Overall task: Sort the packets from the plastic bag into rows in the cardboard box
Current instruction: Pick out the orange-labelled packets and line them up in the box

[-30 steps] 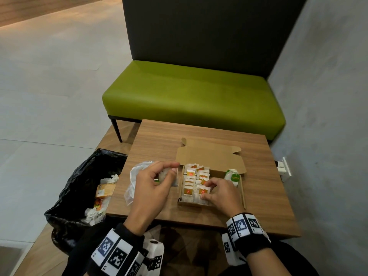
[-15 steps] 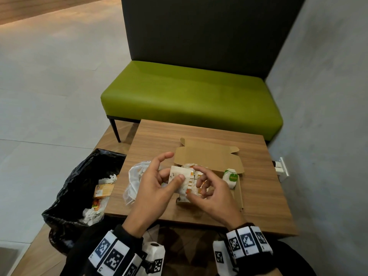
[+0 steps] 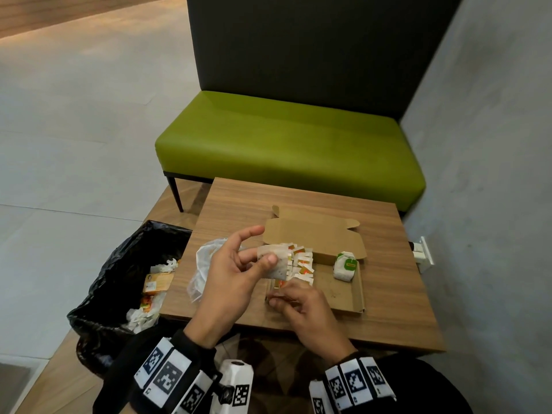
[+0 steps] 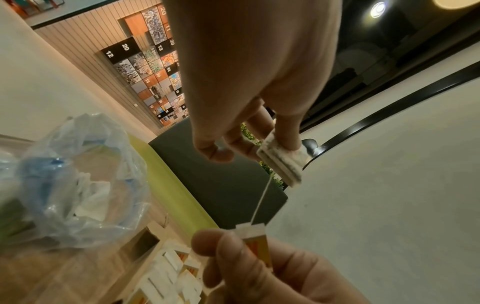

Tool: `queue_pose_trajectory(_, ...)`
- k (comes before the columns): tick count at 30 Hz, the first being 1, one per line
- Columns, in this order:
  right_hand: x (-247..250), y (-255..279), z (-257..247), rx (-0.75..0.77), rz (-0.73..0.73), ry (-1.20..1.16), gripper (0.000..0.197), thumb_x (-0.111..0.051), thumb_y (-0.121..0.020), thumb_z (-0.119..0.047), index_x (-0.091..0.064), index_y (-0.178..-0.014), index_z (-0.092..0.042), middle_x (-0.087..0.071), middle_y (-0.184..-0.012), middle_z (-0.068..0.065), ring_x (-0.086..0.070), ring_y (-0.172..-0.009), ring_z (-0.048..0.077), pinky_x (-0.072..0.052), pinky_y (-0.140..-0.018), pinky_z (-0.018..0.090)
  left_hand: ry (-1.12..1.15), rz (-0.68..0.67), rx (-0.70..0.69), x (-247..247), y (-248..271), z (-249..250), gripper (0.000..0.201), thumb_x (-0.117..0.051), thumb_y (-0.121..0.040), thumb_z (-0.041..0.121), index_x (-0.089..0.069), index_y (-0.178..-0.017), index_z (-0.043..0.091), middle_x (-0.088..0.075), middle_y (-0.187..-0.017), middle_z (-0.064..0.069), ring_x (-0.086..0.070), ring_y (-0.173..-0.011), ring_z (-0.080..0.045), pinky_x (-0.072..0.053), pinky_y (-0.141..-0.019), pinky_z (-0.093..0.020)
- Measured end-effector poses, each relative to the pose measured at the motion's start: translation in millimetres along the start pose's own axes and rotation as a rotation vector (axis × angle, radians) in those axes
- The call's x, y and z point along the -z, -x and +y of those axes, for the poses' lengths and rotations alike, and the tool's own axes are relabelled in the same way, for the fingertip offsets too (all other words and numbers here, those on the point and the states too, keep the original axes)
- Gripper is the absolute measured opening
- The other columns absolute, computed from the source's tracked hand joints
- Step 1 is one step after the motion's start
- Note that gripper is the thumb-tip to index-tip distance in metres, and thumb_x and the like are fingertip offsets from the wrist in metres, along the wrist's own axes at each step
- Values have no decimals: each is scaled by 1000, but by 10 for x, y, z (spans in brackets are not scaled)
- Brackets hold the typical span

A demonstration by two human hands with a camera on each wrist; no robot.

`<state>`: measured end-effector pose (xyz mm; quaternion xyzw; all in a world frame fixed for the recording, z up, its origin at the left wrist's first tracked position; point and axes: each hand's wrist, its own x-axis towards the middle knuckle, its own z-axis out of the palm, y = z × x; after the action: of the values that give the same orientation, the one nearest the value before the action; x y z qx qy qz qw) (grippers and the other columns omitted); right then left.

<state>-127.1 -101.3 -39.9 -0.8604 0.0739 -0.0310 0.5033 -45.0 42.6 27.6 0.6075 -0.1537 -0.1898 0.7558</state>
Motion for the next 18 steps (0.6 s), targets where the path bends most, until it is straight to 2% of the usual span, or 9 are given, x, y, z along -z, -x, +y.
queue_pose_trajectory(2, -21, 72, -27, -11, 1, -27, 22, -63, -96, -27, -74, -115, -25, -55, -102, -11, -54, -100, -3, -47, -81, 15, -27, 29, -14, 6, -7, -36, 55, -72, -79, 16, -52, -130, 18, -78, -92, -11, -74, -90, -26, -59, -78, -29)
queue_pose_trajectory(4, -37, 141, -54, -31, 8, -59, 25, -61, -96, -29, -72, -119, -26, -53, -100, -13, -52, -99, -2, -44, -80, 12, -61, 59, -29, 6, -2, -65, 53, -74, -78, 15, -55, -127, 17, -78, -89, -10, -74, -88, -25, -58, -75, -27)
queue_pose_trajectory(7, -97, 233, -76, -71, 71, -168, 26, -68, -93, -24, -71, -119, -25, -62, -104, -26, -58, -107, -3, -50, -89, 19, -111, 112, -64, -11, 14, -100, 43, -77, -78, 5, -61, -118, 14, -77, -79, -6, -72, -76, -11, -55, -66, -19)
queue_pose_trajectory(8, -116, 261, -89, -105, 106, -220, 34, -72, -90, -20, -68, -122, -28, -66, -108, -24, -61, -110, 0, -52, -93, 24, -135, 139, -75, -14, 20, -115, 41, -78, -78, 3, -63, -114, 14, -76, -76, -5, -70, -72, -6, -53, -64, -17)
queue_pose_trajectory(9, -132, 288, -104, -154, 142, -279, 44, -77, -85, -16, -63, -124, -33, -70, -107, -15, -64, -108, 4, -54, -94, 27, -168, 167, -87, -16, 24, -133, 39, -79, -77, 4, -65, -112, 15, -75, -75, -4, -68, -70, -4, -52, -63, -16)
queue_pose_trajectory(11, -143, 347, -154, -228, 189, -342, 56, -84, -75, -12, -56, -116, -39, -74, -92, 2, -70, -91, 12, -56, -86, 29, -245, 209, -103, -23, 35, -166, 38, -82, -75, 7, -67, -107, 20, -74, -78, 0, -66, -72, -2, -52, -65, -15)
queue_pose_trajectory(13, -130, 409, -244, -236, 185, -369, 56, -88, -70, -11, -48, -105, -29, -71, -85, 11, -68, -76, 17, -57, -74, 30, -305, 220, -115, -39, 51, -196, 38, -83, -74, 7, -67, -103, 26, -72, -80, 3, -64, -74, 2, -51, -66, -13)
queue_pose_trajectory(15, -110, 472, -332, -201, 170, -445, 50, -88, -70, -8, -46, -96, -16, -68, -83, 16, -64, -64, 18, -57, -62, 30, -359, 213, -126, -51, 78, -227, 40, -83, -74, 7, -66, -101, 31, -70, -78, 8, -63, -75, 4, -50, -66, -11)
queue_pose_trajectory(18, -50, 533, -422, -142, 202, -517, 35, -87, -71, -8, -54, -84, -8, -70, -79, 13, -59, -52, 18, -51, -50, 30, -423, 177, -133, -38, 129, -292, 45, -83, -74, 9, -63, -104, 36, -73, -84, 12, -67, -84, -1, -57, -74, -23)
